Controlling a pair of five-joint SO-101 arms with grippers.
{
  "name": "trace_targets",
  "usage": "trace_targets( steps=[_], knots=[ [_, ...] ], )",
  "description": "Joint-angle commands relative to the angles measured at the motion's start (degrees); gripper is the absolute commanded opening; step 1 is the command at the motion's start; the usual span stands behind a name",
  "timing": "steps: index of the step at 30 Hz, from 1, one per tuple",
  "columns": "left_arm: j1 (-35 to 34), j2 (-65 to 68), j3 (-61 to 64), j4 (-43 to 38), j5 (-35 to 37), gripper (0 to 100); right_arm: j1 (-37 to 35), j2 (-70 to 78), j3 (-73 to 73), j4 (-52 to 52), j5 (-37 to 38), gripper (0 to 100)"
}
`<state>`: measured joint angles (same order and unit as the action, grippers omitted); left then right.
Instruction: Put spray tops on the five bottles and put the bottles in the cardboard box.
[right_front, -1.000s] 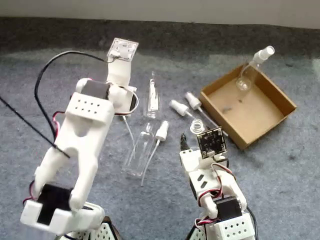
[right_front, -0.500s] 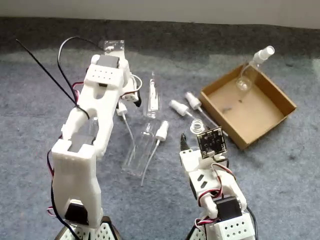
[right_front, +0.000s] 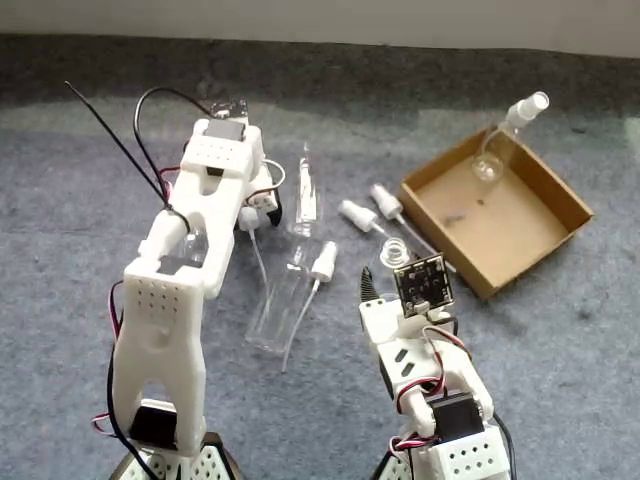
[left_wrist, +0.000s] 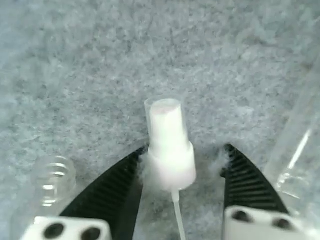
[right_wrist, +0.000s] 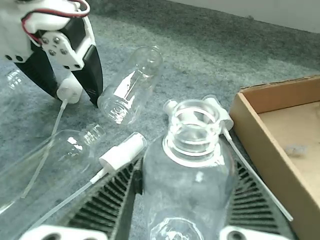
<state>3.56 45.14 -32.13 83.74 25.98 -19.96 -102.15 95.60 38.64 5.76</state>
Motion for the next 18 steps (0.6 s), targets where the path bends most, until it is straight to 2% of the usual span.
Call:
trace_targets(
  steps=[1,13,15,18],
  knots=[
    [-0.13,0.75,-5.23,0.26,0.44,21,0.4,-0.75,3.82,-1.98,-0.09,20.7],
    [-0.31,1.98,-6.73,0.35,0.44,21,0.4,-0.75,3.82,-1.98,-0.09,20.7],
    [-0.22,1.98,-6.73,0.0,0.44,18,0.4,-0.75,3.82,-1.98,-0.09,20.7],
    [-0.22,2.07,-6.73,0.0,0.09,6,0.4,-0.75,3.82,-1.98,-0.09,20.7]
  ],
)
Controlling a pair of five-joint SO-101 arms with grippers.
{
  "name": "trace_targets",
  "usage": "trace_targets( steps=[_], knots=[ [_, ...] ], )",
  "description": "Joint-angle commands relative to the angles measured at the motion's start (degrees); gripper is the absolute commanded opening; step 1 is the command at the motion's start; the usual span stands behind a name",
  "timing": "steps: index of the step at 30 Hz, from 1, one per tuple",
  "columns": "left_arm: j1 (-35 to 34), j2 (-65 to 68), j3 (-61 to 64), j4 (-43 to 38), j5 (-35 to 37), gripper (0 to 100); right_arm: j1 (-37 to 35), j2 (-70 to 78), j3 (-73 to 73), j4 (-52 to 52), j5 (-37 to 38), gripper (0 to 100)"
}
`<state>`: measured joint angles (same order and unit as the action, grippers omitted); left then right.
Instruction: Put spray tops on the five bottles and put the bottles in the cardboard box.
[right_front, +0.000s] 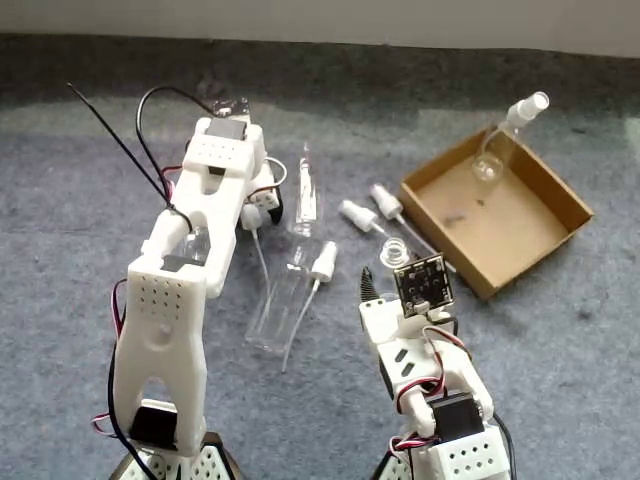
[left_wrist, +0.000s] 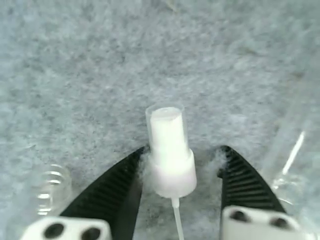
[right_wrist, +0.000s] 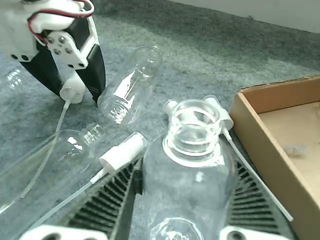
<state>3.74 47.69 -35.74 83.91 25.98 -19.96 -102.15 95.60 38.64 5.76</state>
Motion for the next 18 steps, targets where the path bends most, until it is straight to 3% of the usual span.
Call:
trace_targets(
  steps=[1,18],
  knots=[
    [-0.4,-0.48,-3.12,-0.18,0.09,2,0.4,-0.75,3.82,-1.98,-0.09,20.7],
    [-0.4,-1.54,-4.44,1.76,0.35,6,0.4,-0.75,3.82,-1.98,-0.09,20.7]
  ],
)
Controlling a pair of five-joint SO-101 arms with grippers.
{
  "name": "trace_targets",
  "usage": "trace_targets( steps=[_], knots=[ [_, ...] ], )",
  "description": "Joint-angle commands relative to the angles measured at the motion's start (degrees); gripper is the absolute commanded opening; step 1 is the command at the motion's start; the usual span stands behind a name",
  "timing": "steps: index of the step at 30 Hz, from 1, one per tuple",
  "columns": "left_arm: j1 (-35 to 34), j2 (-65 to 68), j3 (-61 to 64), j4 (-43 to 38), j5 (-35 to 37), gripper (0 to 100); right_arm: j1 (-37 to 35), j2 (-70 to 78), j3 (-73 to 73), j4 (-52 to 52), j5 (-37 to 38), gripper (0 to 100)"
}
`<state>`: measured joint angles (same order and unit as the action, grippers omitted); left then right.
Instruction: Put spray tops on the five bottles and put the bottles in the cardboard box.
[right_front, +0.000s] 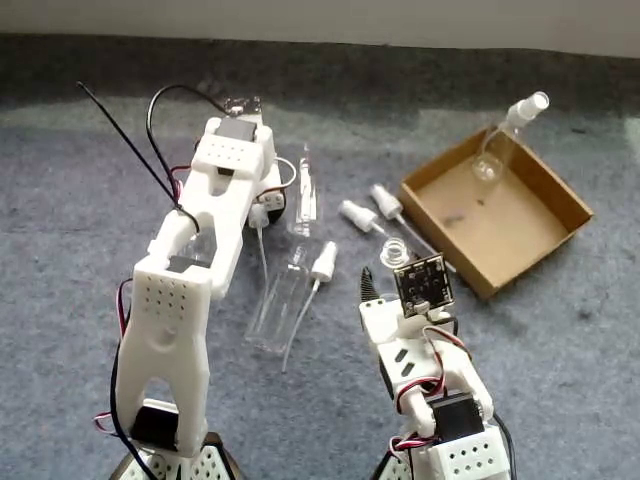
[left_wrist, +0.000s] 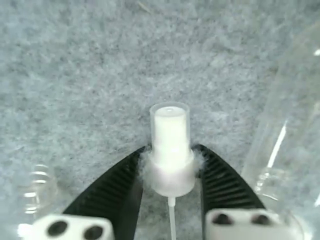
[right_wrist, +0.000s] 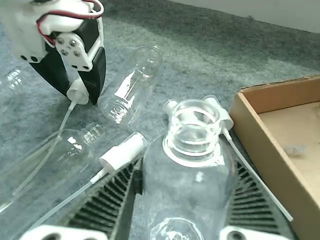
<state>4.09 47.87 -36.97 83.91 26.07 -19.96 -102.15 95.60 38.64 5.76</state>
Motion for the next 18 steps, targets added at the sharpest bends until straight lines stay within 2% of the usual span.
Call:
trace_targets(
  steps=[1,8,18],
  knots=[
    [-0.75,-2.33,-3.74,3.25,0.26,6,0.4,-0.75,3.82,-1.98,-0.09,20.7],
    [-0.66,-7.96,-8.84,13.19,0.0,6,0.4,-0.75,3.82,-1.98,-0.09,20.7],
    [-0.57,-21.14,-4.97,16.18,0.0,6,0.4,-0.75,3.82,-1.98,-0.09,20.7]
  ],
)
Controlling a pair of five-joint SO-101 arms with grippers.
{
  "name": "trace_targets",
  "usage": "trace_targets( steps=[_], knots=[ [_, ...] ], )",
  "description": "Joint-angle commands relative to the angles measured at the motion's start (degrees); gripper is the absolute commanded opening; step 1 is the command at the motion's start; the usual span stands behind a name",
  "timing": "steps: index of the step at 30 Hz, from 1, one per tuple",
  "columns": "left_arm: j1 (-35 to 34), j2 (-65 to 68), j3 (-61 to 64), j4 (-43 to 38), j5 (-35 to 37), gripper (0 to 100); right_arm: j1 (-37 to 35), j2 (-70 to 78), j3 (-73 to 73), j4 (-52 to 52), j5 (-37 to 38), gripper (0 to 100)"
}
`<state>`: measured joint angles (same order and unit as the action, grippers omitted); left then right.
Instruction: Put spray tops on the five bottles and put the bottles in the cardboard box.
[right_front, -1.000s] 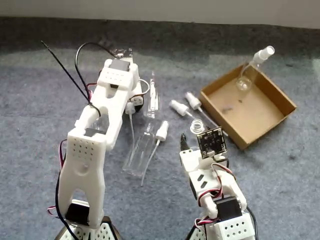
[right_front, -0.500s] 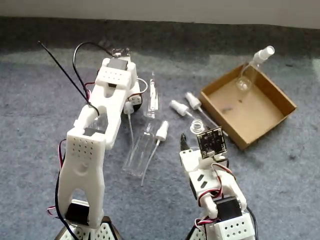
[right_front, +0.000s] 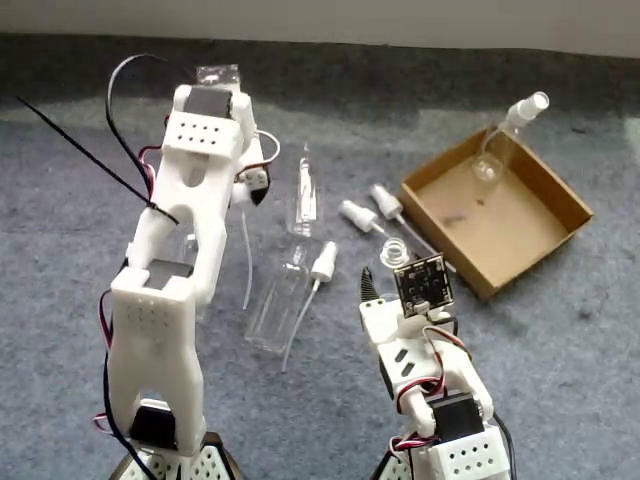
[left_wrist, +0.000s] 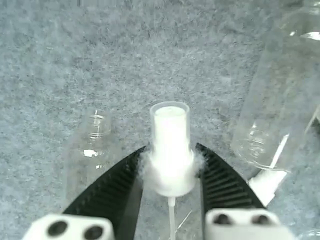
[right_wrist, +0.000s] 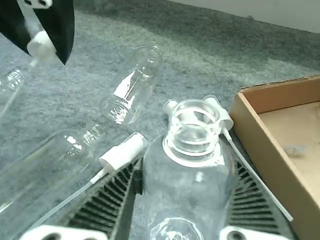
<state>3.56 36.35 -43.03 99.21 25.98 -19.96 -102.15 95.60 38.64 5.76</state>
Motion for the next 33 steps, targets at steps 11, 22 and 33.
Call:
trace_targets(
  steps=[11,22,33],
  knots=[
    [7.96,-34.07,21.14,0.44,0.0,6,0.31,-0.75,4.53,-7.78,-0.26,20.7],
    [9.63,-52.26,35.91,-3.6,-0.09,6,-0.92,-0.75,9.27,-11.91,-0.44,20.7],
    [9.63,-80.48,66.07,-29.98,-0.09,6,-12.7,-0.75,9.36,-6.2,-0.18,20.7]
  ],
)
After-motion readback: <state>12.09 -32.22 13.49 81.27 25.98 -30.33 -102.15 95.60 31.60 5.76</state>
